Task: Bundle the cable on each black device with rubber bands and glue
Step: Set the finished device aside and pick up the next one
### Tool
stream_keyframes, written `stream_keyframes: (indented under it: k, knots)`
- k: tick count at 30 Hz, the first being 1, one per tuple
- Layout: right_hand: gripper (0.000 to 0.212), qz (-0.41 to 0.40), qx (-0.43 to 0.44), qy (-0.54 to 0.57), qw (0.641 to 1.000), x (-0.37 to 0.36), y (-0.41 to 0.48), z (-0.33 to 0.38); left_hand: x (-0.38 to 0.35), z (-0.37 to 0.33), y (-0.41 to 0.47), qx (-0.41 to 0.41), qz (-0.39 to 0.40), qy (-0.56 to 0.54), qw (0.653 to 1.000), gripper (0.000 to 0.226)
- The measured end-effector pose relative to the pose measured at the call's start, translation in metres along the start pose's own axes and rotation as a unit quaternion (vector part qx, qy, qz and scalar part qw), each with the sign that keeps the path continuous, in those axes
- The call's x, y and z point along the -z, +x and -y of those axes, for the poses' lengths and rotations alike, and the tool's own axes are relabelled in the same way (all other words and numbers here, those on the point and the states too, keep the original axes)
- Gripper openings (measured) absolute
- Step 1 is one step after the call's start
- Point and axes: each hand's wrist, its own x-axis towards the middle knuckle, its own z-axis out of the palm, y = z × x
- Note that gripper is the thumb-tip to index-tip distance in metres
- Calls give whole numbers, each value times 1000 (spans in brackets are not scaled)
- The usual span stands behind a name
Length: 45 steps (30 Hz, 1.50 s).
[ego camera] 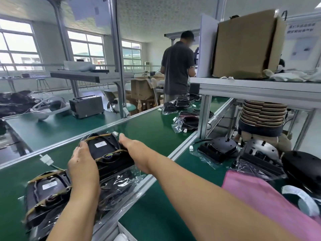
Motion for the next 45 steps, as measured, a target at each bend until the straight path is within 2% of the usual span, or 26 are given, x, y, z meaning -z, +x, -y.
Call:
stream_keyframes:
  k: [5, 8, 11, 15, 18, 21, 24, 27, 31, 34, 41, 45]
  knots:
    - [104, -32, 17, 29, 999, -5, -1, -1, 0, 4, 6, -15, -23, 20, 999, 61]
    - [80, -64, 43, 17, 997, -8, -4, -3, 3, 7, 7, -37, -21, 74, 996, 66]
    - [61, -75, 69, -13, 995, -11, -7, -8, 6, 11, 6, -95, -9, 152, 984, 62]
    - [60, -45, 81, -59, 994, -16, -11, -12, 9, 16, 3, -103, 6, 196, 975, 63]
    - [59, -47, 97, -49, 993, -8, -17, -14, 9, 13, -3, -117, 2, 239, 964, 61]
    - [58, -72, 116, -31, 990, 8, -25, -17, -4, -1, -14, -171, -10, 285, 943, 60]
    - [54, -145, 130, -8, 981, 38, -36, -19, -34, -12, -33, -232, 19, 263, 936, 51]
    - [44, -250, 150, -8, 956, 80, -55, -21, -77, -12, -56, -253, 92, 222, 937, 50]
    - [32, -392, 176, -42, 902, 142, -83, -28, -136, -5, -85, -251, 182, 201, 929, 50]
    - [26, -481, 138, -48, 865, 188, -99, -38, -176, 0, -105, -250, 239, 190, 919, 51]
    - [48, -649, 29, -1, 760, 265, -144, -76, -256, 22, -147, -258, 350, 216, 874, 56]
    - [52, -670, -10, 26, 742, 282, -162, -101, -291, 39, -167, -276, 400, 247, 838, 61]
